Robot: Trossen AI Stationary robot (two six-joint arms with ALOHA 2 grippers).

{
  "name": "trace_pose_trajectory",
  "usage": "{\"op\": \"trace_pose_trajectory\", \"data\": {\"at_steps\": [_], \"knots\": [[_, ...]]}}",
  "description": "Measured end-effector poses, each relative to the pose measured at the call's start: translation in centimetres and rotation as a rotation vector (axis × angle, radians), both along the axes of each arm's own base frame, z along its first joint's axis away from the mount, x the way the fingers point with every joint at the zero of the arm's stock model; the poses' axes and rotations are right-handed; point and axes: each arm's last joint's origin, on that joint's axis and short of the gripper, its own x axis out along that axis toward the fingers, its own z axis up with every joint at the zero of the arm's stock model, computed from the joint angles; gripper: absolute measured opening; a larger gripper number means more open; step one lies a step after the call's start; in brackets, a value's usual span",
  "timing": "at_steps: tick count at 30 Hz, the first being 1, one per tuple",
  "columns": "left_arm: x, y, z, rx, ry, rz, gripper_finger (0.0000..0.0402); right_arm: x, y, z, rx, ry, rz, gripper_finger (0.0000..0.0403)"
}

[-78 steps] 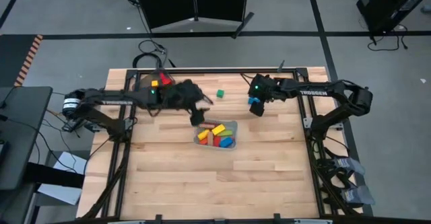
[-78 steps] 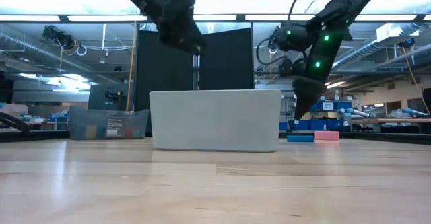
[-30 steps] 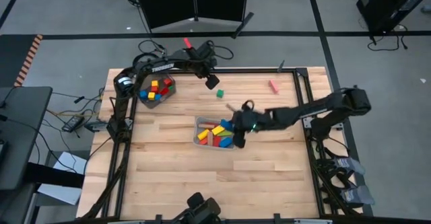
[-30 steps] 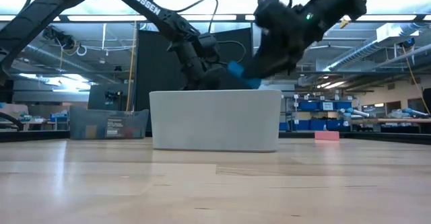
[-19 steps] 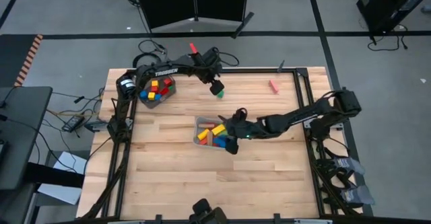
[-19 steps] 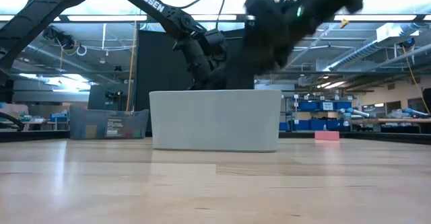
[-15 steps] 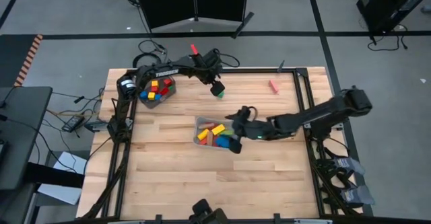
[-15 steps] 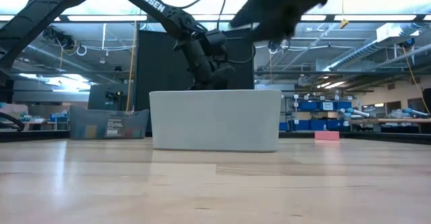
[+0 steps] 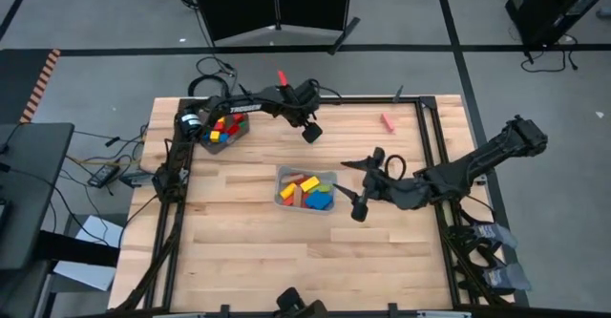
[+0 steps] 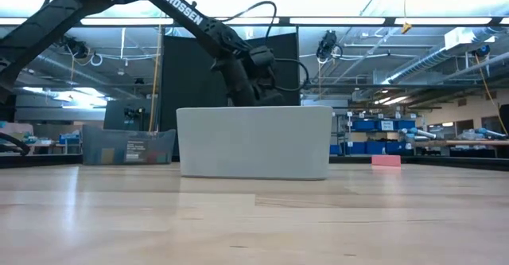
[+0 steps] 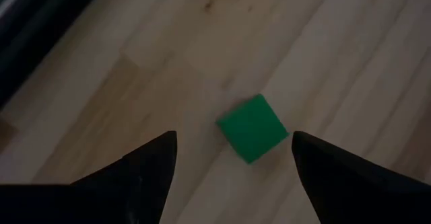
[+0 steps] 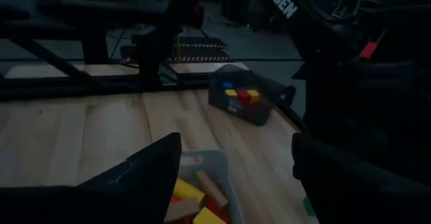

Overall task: Sort blocks by size
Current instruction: Put the green cube block into the black bin

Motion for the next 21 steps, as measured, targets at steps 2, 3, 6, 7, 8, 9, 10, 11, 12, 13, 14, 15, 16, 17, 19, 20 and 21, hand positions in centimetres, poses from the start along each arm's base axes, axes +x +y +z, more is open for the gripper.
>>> {"op": "trace_pose_trajectory", "data": {"at_steps": [2, 3, 6, 7, 8, 9, 10, 11, 12, 13, 14, 15, 16, 17, 19, 20, 21], "knots": [[0.3, -0.2, -0.3, -0.003, 0.0, -0.002, 0.03, -0.1, 0.1, -0.1, -0.008, 0.009, -0.004, 0.0293], [0.4, -0.3, -0.4, -0.005, -0.006, 0.004, 0.03, -0.1, 0.1, -0.1, -0.008, 0.008, -0.004, 0.0293], [0.9, -0.5, -0.8, 0.001, -0.021, -0.001, 0.03, 0.0, 0.2, -0.3, -0.011, 0.014, -0.008, 0.0294], [1.1, -0.6, -0.9, 0.001, -0.025, -0.003, 0.03, 0.0, 0.2, -0.3, -0.013, 0.018, -0.008, 0.0294], [1.1, -0.7, -1.1, -0.004, -0.017, -0.005, 0.03, 0.0, 0.2, -0.3, -0.013, 0.018, -0.008, 0.0294], [1.3, -0.9, -1.5, -0.006, -0.017, -0.008, 0.03, 0.0, 0.1, -0.3, -0.012, 0.016, -0.01, 0.0294], [1.6, -0.9, -1.7, -0.003, -0.028, -0.011, 0.03, 0.1, 0.1, -0.3, -0.011, 0.013, -0.012, 0.0294], [1.7, -1.0, -1.9, -0.003, -0.021, -0.012, 0.03, 0.0, 0.1, -0.3, -0.011, 0.014, -0.011, 0.0293], [1.6, -1.3, -2.1, -0.001, 0.0, -0.008, 0.03, 0.0, 0.1, -0.3, -0.012, 0.016, -0.011, 0.0292], [1.7, -1.3, -2.1, 0.005, -0.003, -0.007, 0.03, 0.0, 0.1, -0.3, -0.011, 0.017, -0.012, 0.0292], [1.9, -1.3, -2.0, 0.013, -0.023, 0.0, 0.03, 0.0, 0.1, -0.3, -0.011, 0.017, -0.012, 0.0291], [1.9, -1.2, -1.8, 0.02, -0.025, 0.011, 0.03, 0.0, 0.1, -0.3, -0.011, 0.016, -0.012, 0.0291], [1.8, -1.2, -1.8, 0.022, -0.015, 0.017, 0.0299, 0.0, 0.1, -0.3, -0.01, 0.016, -0.012, 0.0291], [1.8, -1.2, -1.9, 0.03, -0.007, 0.024, 0.0295, 0.0, 0.1, -0.3, -0.01, 0.016, -0.012, 0.0291], [1.7, -1.1, -2.2, 0.038, 0.009, 0.029, 0.0285, 0.1, 0.1, -0.3, -0.01, 0.014, -0.013, 0.0292], [1.7, -1.2, -2.3, 0.045, 0.022, 0.03, 0.0279, 0.1, 0.1, -0.3, -0.01, 0.014, -0.013, 0.0293], [1.7, -1.3, -2.3, 0.051, 0.025, 0.026, 0.0272, 0.1, 0.0, -0.3, -0.011, 0.013, -0.016, 0.0292]]}}
